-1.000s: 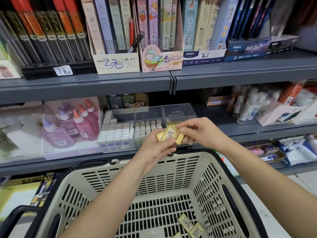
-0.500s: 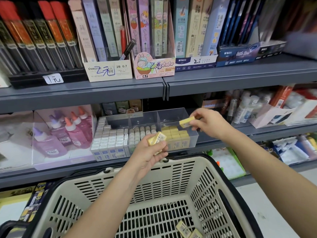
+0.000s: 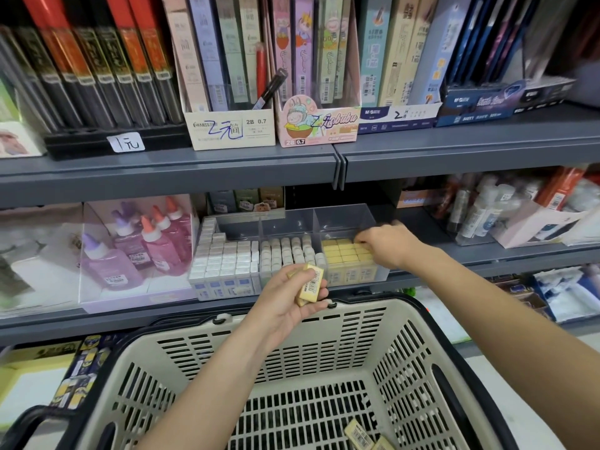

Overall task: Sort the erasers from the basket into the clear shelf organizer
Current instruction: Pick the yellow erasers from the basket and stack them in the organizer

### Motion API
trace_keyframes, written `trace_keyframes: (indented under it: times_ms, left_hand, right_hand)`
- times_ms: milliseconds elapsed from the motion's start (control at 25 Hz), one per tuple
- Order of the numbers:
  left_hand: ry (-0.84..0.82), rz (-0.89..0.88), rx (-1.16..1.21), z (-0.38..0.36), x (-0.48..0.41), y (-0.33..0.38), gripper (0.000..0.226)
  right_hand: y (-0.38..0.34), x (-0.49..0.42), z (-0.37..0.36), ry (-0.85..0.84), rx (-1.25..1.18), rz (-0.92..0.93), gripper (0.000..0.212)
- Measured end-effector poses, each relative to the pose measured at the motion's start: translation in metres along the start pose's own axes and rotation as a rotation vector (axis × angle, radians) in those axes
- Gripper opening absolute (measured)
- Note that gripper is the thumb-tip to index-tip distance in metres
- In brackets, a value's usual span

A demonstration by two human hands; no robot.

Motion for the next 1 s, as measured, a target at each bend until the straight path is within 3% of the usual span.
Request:
trace_keyframes:
  times_ms: [440, 520, 600, 680, 800, 1000]
  left_hand:
    - [-0.007, 0.014, 0.039, 0.001, 0.01, 0.003, 0.019]
    - [-0.012, 0.006, 0.04, 0.001, 0.01, 0.005, 0.021]
    - [-0.03, -0.007, 0.037, 0.001, 0.01, 0.006, 0.02]
    - [-0.042, -0.025, 0.063, 0.0, 0.009, 0.008, 0.024]
    - [-0.061, -0.072, 0.083, -0.004, 0.006, 0.006, 0.036]
    - [-0.099, -0.066, 0.04, -0.017, 0.005, -0.003, 0.037]
  right_hand:
    - [-0.002, -0.007, -0.005, -0.119, -0.147, -0.053, 0.036]
    - [-0.002, 0.0, 0.002, -0.075, -0.104, -0.054, 0.034]
    - [-0.003, 0.014, 0.017, 0.073, -0.081, -0.058, 0.033]
    - [-0.011, 0.033, 0.031, 0.227, -0.322, -0.033, 0.028]
    - [-0.035, 0.062, 0.039, 0.15, -0.867, 0.095, 0.02]
    - [-0.048, 0.073, 0.03, 0.087, -1.036, 0.087, 0.009]
Point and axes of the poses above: each hand's wrist, its own x-axis away from the middle knuckle, its own z-axis out of the back of the hand, y = z × x, the point moved 4 cm from there along -x, towards the middle knuckle, and after that the axes turned 4 degrees about x, right-handed, at the moved point
